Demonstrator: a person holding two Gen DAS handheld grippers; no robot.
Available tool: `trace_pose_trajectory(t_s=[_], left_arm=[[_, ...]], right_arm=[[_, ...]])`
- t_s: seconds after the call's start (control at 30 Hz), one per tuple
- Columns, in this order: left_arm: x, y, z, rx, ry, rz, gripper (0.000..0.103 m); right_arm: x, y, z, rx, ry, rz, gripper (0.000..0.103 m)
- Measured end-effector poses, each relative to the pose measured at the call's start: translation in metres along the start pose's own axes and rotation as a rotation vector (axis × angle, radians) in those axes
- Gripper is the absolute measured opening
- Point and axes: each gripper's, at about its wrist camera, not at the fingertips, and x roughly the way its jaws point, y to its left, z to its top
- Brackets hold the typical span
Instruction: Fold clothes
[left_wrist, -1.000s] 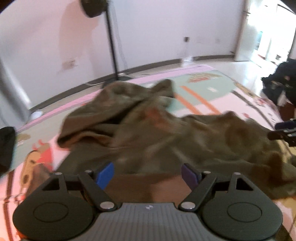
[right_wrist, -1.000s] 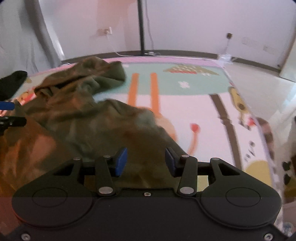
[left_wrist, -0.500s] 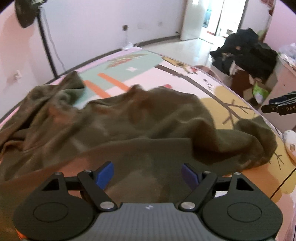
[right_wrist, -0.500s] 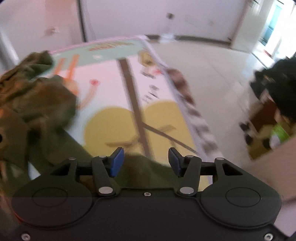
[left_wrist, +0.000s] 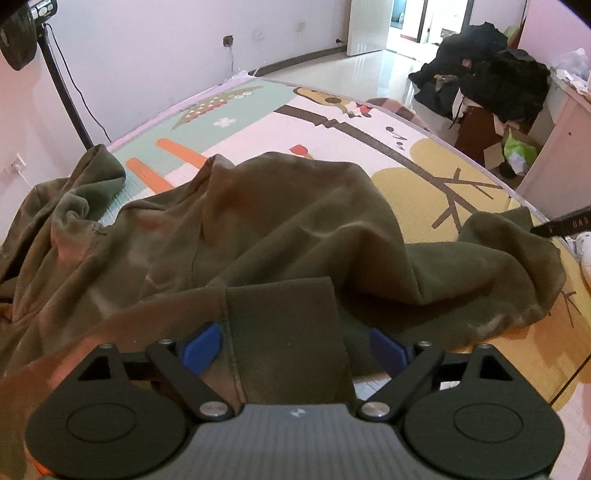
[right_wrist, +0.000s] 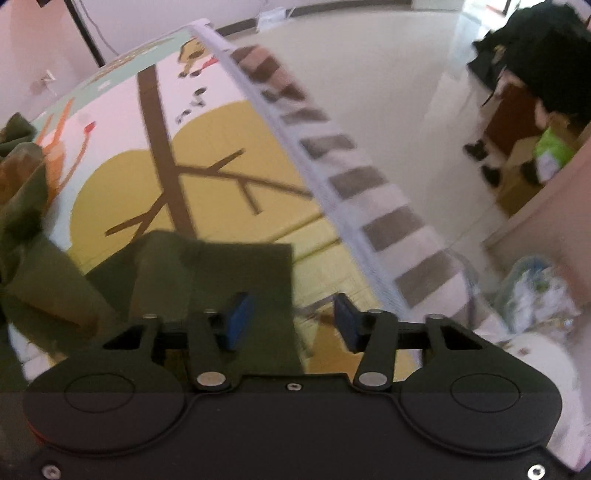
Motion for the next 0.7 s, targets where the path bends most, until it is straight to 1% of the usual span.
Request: trace_pose_trajectory(t_s=[0.03,0.1,0.17,0.2,0.3,0.4,0.5,0.53,0.57,0.6,0.63,0.67,0.7], left_arm=[[0.001,0.001,0.001,-0.005,0.002,-0.002,0.091],[0.001,0.002,0.002,-0.017,0.004,-0.009,0.092],[0.002,0.003,0.004,-0.032,0.003,-0.019,0.092],[0.002,0.003,0.004,-0.039,0.002,-0.023,0.092],[0.002,0.007,0.006,-0.063,0.001,-0.036,0.092],[0.003,0.009,0.006,-0.079,0.003,-0.045,0.092],[0.003,0.009,0.007,-0.077,0.004,-0.045,0.092],[0.003,0.009,0.007,-0.076,0.004,-0.045,0.093],[0.003,0.008,0.007,-0.075,0.004,-0.045,0.093],[0.003,0.008,0.007,-0.075,0.004,-0.045,0.093],[0.003,0.008,0.007,-0.074,0.004,-0.044,0.094],[0.003,0.008,0.007,-0.073,0.004,-0.044,0.094],[0.003,0.007,0.007,-0.071,0.004,-0.044,0.094]], right_arm=[[0.001,0.001,-0.001,0.003,0.009,0.022,0.023],[0.002,0.008,-0.001,-0.002,0.02,0.033,0.02],[0.0,0.012,-0.001,0.002,0.017,0.049,0.003],[-0.002,0.012,0.0,0.007,0.01,0.06,0.0],[-0.014,0.015,0.0,-0.006,-0.038,0.069,0.0],[-0.025,0.008,0.004,0.022,-0.075,0.046,0.0],[-0.03,-0.007,0.006,0.054,-0.075,0.038,0.0],[-0.029,-0.011,0.006,0.059,-0.056,0.054,0.0],[-0.027,-0.014,0.006,0.077,-0.042,0.062,0.003],[-0.024,-0.016,0.006,0.094,-0.042,0.075,0.008],[-0.022,-0.018,0.005,0.111,-0.042,0.087,0.025],[-0.02,-0.019,0.005,0.122,-0.05,0.097,0.033],[-0.018,-0.019,0.005,0.132,-0.057,0.106,0.04]])
